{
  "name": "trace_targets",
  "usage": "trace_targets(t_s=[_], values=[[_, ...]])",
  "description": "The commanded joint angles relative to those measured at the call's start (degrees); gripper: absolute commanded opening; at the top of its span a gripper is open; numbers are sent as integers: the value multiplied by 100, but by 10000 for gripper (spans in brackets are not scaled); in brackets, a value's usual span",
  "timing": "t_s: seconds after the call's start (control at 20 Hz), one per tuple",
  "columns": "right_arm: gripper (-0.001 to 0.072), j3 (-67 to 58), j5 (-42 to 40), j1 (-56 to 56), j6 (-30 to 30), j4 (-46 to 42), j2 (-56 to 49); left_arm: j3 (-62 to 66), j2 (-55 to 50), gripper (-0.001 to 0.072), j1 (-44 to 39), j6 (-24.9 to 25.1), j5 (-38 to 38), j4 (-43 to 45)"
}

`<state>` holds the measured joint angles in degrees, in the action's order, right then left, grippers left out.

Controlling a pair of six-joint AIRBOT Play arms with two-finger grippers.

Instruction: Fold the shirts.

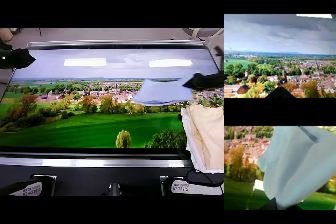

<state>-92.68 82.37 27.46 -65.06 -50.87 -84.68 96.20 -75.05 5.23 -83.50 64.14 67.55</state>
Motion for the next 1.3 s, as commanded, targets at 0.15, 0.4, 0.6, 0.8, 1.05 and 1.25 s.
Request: trace_targets(t_s=[0.15,0.4,0.6,0.8,1.05,1.25], values=[[24,-7,391,1725,-588,-382,1110,2,-219,21,-39,249,-2,0],[24,-11,874,2293,-588,-365,1471,2,-225,21,-144,258,-9,0],[24,-11,1471,2315,-564,-389,1718,2,-328,21,-345,402,-72,0],[24,-11,1943,2315,-501,-861,1908,0,-463,21,-402,415,-63,0],[25,9,2356,2312,-273,-3104,2050,2,-474,21,-402,560,-70,0],[25,946,2361,2312,-186,-4059,2291,2,-479,21,-402,557,-92,0]])
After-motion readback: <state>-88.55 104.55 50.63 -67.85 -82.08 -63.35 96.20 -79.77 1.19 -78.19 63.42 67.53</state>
